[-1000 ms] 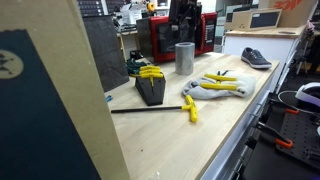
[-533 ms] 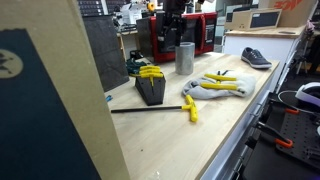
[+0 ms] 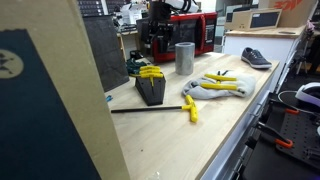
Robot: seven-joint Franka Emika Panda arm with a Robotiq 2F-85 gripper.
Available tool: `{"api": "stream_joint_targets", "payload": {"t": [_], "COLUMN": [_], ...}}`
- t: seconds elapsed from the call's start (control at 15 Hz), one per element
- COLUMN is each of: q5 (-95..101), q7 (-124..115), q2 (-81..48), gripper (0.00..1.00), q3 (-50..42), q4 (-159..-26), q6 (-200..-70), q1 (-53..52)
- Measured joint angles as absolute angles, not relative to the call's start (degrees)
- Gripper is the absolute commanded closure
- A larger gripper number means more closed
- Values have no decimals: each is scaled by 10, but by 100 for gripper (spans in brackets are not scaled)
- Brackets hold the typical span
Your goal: Remove one black object furthest from you from the black stand
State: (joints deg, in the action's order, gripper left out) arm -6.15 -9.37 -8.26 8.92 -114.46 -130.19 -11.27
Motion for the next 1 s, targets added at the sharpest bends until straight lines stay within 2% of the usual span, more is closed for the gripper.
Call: {"api": "stream_joint_targets", "payload": {"t": [0.47, 0.8, 0.87, 1.0], "q5": [-50, -44, -40, -23], "q7": [-99, -198, -219, -267], "q2": [-136, -150, -150, -150], "gripper": [0, 0, 25, 34], "q3": [94, 70, 63, 49], "q4": [-1103, -1096, -1097, -1100], "q6": [-1302, -1302, -1302, -1302], "q1": [-123, -122, -122, -122]}}
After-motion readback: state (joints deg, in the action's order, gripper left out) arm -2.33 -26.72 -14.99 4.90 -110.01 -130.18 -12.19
